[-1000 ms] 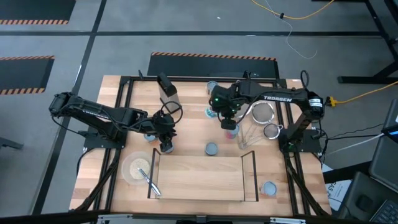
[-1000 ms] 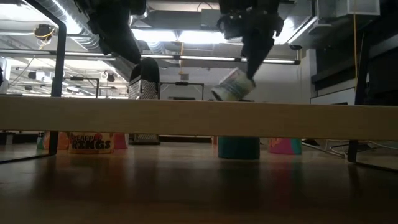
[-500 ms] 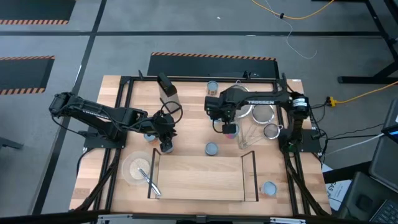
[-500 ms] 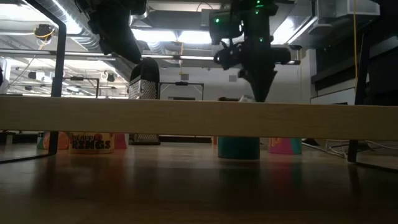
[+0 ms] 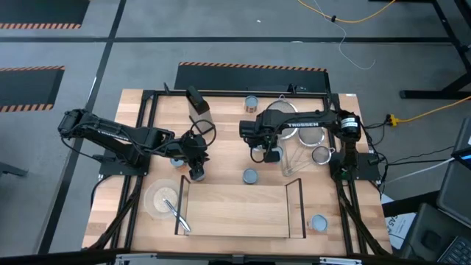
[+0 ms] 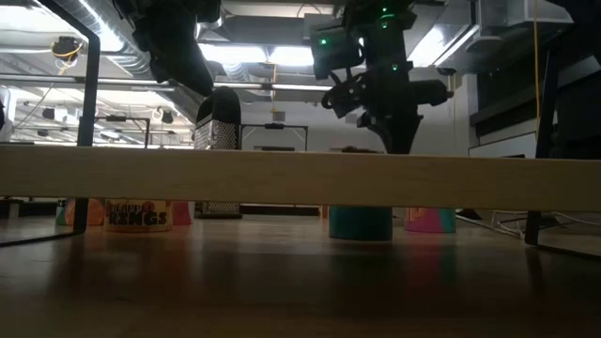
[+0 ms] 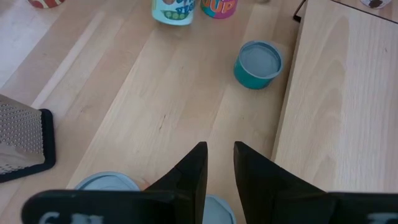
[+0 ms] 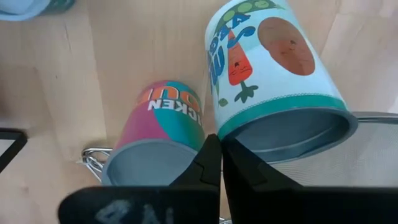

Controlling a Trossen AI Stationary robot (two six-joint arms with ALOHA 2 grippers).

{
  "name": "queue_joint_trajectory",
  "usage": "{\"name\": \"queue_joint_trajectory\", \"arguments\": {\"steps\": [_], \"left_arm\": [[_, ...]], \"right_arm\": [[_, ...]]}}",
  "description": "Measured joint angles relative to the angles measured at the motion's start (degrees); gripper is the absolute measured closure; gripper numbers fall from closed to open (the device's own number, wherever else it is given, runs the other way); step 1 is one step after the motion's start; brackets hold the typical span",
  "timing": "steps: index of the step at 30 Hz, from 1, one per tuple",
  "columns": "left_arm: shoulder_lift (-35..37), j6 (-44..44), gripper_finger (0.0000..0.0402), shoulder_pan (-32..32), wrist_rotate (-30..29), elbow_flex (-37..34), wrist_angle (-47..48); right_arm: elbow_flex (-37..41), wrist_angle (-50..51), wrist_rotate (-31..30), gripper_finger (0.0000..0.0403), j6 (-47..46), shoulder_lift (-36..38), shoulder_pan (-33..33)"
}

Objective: Pick and place cans onto a shelf
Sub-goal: Adjust the white canned mix veggies

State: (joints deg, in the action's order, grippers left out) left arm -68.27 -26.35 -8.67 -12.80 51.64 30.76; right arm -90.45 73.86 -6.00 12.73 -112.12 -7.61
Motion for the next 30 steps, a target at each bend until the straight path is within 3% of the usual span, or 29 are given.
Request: {"name": "queue_joint_trajectory", "arguments": {"steps": [9, 18, 30], "left_arm": [[0.0, 0.0, 0.0331, 0.0, 0.0, 0.0, 0.0], [0.0, 0.0, 0.0331, 0.0, 0.0, 0.0, 0.0], [0.0, 0.0, 0.0331, 0.0, 0.0, 0.0, 0.0]], "right_arm": [[0.0, -1.0, 0.0, 0.0395, 1.4, 0.0, 0.0], [0.0, -1.7, 0.0, 0.0361, 1.5, 0.0, 0.0], [0.0, -2.9, 0.1, 0.0357, 1.5, 0.0, 0.0]]}}
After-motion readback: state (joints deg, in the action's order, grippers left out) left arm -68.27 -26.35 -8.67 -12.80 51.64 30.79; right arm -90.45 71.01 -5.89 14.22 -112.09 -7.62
